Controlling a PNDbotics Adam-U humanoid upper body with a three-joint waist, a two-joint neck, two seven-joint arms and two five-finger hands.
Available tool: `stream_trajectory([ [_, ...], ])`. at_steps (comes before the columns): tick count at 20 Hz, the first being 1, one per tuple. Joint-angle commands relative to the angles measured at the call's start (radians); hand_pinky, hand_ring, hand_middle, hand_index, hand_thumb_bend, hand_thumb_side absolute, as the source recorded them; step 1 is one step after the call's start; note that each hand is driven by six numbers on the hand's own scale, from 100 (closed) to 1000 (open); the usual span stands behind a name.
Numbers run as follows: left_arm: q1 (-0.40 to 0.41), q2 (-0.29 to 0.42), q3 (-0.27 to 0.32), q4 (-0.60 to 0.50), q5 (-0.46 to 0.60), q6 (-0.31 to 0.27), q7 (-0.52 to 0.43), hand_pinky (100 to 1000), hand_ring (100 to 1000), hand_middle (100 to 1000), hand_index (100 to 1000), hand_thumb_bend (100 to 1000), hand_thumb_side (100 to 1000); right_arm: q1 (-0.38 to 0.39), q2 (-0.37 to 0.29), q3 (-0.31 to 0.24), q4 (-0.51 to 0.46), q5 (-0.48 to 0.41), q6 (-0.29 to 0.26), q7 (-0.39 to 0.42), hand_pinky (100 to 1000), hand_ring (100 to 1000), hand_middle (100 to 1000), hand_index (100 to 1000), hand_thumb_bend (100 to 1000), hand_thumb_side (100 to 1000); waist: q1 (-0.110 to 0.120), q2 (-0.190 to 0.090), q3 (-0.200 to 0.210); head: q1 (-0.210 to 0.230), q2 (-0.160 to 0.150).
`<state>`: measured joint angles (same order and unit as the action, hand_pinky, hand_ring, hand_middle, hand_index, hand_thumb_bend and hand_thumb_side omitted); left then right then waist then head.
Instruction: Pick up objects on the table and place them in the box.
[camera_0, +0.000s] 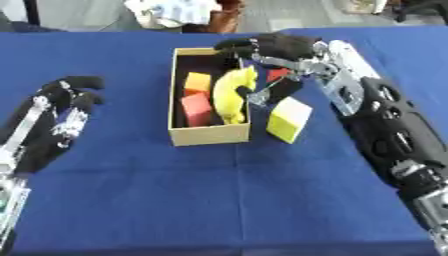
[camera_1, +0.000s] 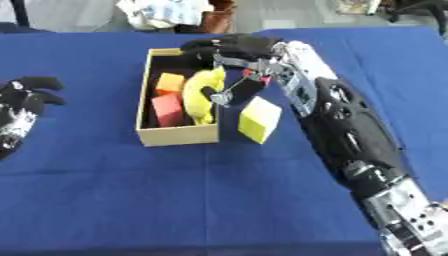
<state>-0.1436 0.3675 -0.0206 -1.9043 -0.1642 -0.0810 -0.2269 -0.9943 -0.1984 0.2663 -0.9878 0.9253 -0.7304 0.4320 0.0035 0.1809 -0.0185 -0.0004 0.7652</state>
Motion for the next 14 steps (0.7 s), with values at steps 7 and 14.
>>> stream_trajectory([
  [7, -0.008, 0.008, 0.004, -0.008, 0.001, -0.001, -0.003, 825, 698, 733, 836, 100, 734, -0.019, 0.005, -0.012, 0.055, 0.115, -0.041, 0.054, 894, 987, 1000, 1000, 100, 452, 0.007, -0.026, 0.011, 0.0, 0.005],
  [14, -0.008, 0.007, 0.004, -0.008, 0.001, -0.001, -0.005, 826, 699, 733, 836, 100, 736, -0.011, 0.021, -0.031, 0.1, 0.227, -0.065, -0.001, 893, 987, 1000, 1000, 100, 462, 0.004, -0.026, 0.016, 0.001, 0.005],
])
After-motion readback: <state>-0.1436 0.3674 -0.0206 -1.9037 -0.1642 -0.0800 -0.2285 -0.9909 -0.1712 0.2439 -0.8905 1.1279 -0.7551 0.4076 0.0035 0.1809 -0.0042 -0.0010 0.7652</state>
